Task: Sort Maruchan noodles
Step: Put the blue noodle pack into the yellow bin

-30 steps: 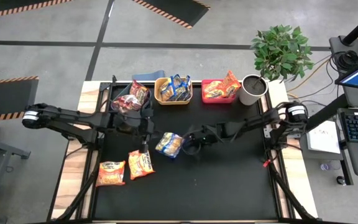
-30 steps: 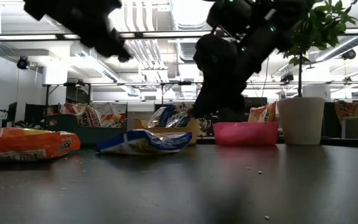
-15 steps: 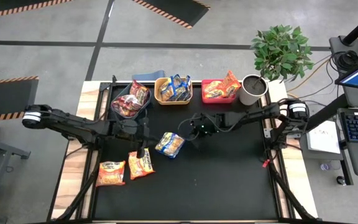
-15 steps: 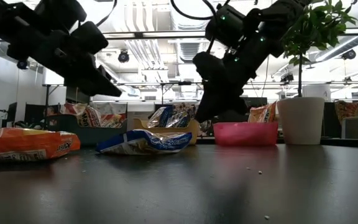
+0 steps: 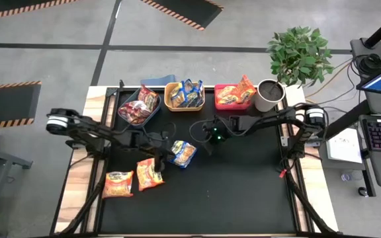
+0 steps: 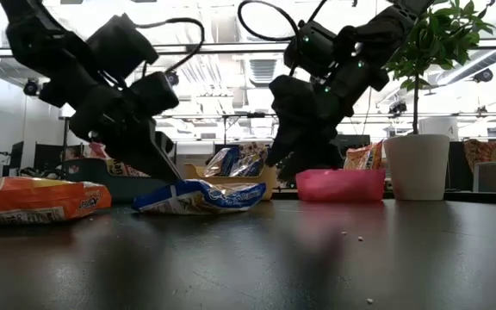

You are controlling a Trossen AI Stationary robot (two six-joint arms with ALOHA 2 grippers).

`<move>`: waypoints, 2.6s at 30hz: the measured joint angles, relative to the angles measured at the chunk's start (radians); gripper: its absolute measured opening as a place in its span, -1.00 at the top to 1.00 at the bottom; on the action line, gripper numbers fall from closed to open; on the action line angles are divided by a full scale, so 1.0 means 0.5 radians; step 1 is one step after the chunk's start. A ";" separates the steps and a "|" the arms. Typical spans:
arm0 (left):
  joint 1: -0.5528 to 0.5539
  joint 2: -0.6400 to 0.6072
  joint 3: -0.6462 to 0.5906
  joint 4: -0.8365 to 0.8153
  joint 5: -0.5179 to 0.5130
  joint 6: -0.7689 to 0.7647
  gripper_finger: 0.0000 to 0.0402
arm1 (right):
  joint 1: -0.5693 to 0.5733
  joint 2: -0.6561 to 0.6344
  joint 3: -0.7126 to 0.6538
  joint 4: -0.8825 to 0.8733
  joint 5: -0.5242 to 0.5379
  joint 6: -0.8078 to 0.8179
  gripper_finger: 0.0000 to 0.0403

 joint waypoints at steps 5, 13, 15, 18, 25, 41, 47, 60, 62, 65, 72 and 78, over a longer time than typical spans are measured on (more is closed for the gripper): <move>0.000 0.041 0.077 -0.135 0.107 0.042 0.81 | -0.002 0.124 -0.034 0.237 -0.098 0.055 -0.22; -0.002 0.057 0.025 -0.157 0.073 -0.043 0.81 | -0.001 0.402 -0.035 0.769 -0.398 0.213 -0.55; -0.003 0.059 0.015 -0.159 0.069 -0.058 0.81 | -0.001 0.462 -0.034 0.915 -0.468 0.281 -0.60; -0.003 0.066 0.011 -0.161 0.044 -0.061 0.81 | -0.002 0.520 -0.031 1.074 -0.509 0.342 -0.65; -0.003 0.070 0.004 -0.128 -0.035 -0.052 0.81 | 0.001 0.605 0.053 1.138 -0.502 0.376 -0.63; -0.002 0.073 0.001 -0.093 -0.136 -0.044 0.81 | 0.004 0.698 0.201 1.158 -0.369 0.364 -0.33; -0.002 0.075 -0.001 -0.070 -0.137 -0.032 0.81 | 0.004 0.720 0.206 1.168 -0.329 0.383 0.17; 0.004 -0.140 -0.008 -0.168 -0.170 0.039 0.81 | 0.004 0.628 0.197 1.118 -0.352 0.251 0.48; 0.004 -0.243 -0.006 -0.224 -0.169 0.081 0.81 | 0.005 0.599 0.185 1.087 -0.351 0.228 0.48; 0.003 -0.395 -0.003 -0.321 -0.162 0.140 0.81 | 0.004 0.552 0.157 1.053 -0.309 0.184 0.49; 0.005 -0.689 0.006 -0.330 -0.320 0.243 0.81 | -0.009 0.429 0.102 1.059 -0.241 0.105 0.49; 0.019 -0.779 0.105 -0.256 -0.719 0.396 0.81 | -0.025 0.261 0.080 0.995 -0.113 -0.082 0.49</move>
